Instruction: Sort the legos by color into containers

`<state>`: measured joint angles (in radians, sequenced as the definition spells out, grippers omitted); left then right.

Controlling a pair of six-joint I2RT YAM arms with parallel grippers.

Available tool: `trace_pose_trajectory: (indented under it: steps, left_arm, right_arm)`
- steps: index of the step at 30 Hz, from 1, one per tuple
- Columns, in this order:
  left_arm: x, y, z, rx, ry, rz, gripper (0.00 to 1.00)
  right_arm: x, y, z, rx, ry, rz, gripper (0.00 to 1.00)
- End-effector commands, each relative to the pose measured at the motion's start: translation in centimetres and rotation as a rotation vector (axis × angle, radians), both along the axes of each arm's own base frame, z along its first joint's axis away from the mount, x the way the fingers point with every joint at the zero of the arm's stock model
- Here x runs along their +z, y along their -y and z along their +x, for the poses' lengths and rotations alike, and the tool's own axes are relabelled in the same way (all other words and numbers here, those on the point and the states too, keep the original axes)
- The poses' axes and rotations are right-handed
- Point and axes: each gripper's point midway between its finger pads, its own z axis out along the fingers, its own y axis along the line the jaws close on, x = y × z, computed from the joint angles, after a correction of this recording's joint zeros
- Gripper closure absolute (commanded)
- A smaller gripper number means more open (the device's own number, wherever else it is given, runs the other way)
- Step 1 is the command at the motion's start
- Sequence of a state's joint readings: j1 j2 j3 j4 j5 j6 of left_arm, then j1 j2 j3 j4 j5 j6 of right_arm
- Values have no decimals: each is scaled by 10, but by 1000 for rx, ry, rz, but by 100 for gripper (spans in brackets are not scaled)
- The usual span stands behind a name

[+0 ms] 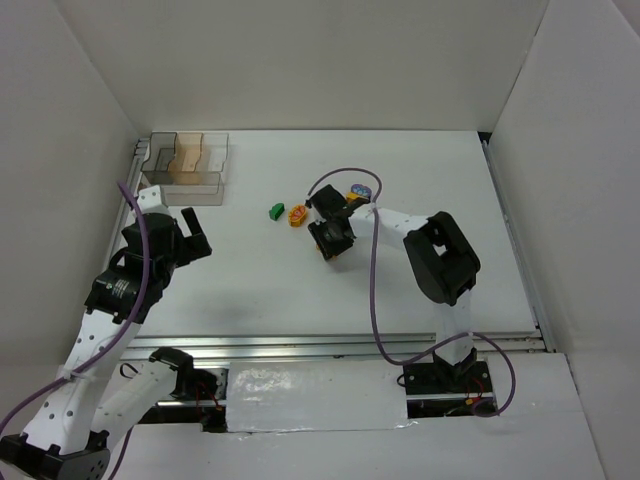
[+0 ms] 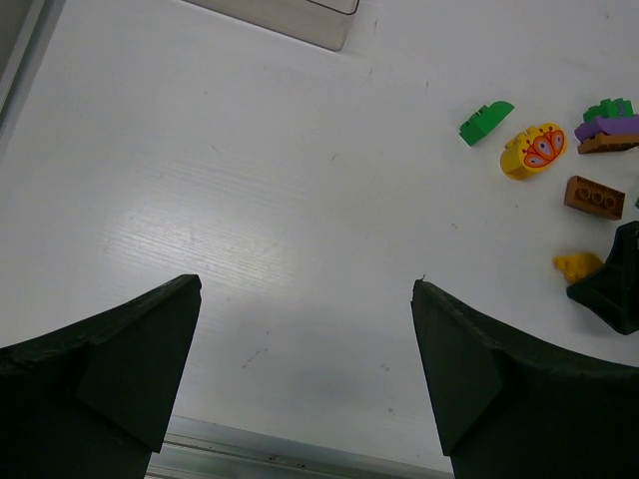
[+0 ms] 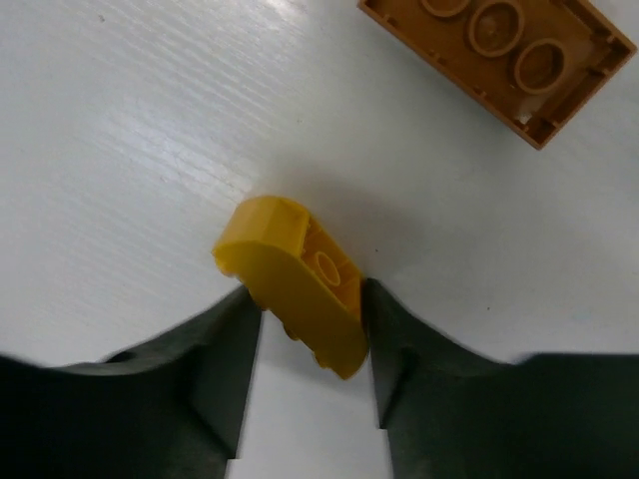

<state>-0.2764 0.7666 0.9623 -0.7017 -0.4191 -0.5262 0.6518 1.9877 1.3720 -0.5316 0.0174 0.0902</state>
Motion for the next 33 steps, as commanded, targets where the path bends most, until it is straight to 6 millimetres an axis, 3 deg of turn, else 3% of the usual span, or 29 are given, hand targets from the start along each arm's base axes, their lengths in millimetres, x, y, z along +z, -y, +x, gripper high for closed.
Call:
trace_pose_trajectory:
  steps: [1, 5, 6, 10, 11, 12, 13, 15, 18, 20, 26, 29, 33]
  left_arm:
    - [13, 2, 7, -13, 47, -4, 0]
    - [11, 2, 7, -13, 43, -3, 1]
    - [11, 2, 7, -12, 43, -3, 0]
    - [11, 2, 8, -15, 41, -4, 0]
    - [10, 5, 8, -27, 38, -13, 0]
    - [11, 9, 8, -47, 37, -21, 0]
    - [13, 28, 10, -142, 43, -70, 0]
    - [12, 53, 9, -267, 33, -136, 0]
    - [11, 107, 0, -497, 4, -334, 0]
    - [13, 139, -9, -629, -15, -487, 0]
    - [21, 168, -11, -679, -25, -703, 1]
    - [32, 177, -16, -717, -11, -783, 0]
    - [31, 178, -17, -703, -18, -805, 1]
  right_arm:
    - [8, -20, 7, 39, 28, 56, 59]
    - [9, -25, 0, 46, 46, 68, 77]
    - [10, -27, -1, 50, 53, 77, 87]
    - [28, -35, -12, 62, 75, 140, 99]
    - [30, -40, -20, 68, 75, 169, 100]
    - [51, -50, -28, 96, 83, 246, 100]
    - [51, -51, -41, 103, 63, 279, 100]
    - [76, -73, -58, 162, 101, 400, 100]
    - [136, -92, -92, 237, 173, 588, 100]
    - [154, -96, -101, 221, 193, 649, 100]
    - [205, -115, -118, 226, 227, 789, 100]
    - [220, -122, -119, 217, 232, 842, 100]
    - [230, -127, -118, 205, 234, 873, 100]
